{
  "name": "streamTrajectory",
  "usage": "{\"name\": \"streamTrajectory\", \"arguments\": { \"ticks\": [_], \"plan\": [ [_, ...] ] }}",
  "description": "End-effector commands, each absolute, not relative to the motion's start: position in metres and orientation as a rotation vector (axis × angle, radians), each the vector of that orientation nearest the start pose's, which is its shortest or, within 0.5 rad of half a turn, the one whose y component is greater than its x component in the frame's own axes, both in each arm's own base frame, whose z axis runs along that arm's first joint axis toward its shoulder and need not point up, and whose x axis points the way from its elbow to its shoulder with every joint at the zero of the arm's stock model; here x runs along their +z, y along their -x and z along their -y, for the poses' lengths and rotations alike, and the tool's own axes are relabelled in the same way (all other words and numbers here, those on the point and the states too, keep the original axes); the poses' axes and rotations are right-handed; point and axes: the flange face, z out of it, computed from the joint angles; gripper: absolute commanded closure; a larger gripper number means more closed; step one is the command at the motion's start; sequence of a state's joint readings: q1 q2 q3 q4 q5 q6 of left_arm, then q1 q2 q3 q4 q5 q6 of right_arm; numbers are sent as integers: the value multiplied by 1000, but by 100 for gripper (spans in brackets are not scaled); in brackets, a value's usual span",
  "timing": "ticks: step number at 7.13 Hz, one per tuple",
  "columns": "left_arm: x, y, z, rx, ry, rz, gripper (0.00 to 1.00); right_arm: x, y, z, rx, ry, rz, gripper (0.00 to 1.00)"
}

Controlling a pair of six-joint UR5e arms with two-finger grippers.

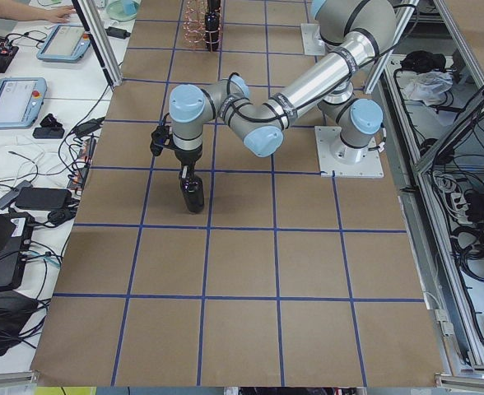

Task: Place wine into wine basket
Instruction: 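Lift the bottle with the left gripper and carry it toward the table center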

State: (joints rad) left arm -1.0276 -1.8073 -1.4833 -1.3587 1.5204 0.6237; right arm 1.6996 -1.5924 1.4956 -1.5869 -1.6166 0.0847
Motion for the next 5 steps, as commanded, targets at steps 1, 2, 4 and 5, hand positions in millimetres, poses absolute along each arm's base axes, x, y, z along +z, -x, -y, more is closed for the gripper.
{"name": "streamTrajectory", "arguments": {
  "ticks": [1, 2, 4, 5],
  "plan": [
    [449, -108, 573, -56, -22, -3134, 100, 538, -191, 471, -184, 64, -3169, 0],
    [455, -65, 570, -24, 122, -3150, 100, 538, -191, 470, -184, 64, -3169, 0],
    [439, 28, 551, 34, 258, -3146, 100, 537, -191, 470, -182, 64, -3170, 0],
    [430, 65, 535, 72, 346, -3146, 100, 538, -191, 470, -184, 64, -3169, 0]
  ]
}}
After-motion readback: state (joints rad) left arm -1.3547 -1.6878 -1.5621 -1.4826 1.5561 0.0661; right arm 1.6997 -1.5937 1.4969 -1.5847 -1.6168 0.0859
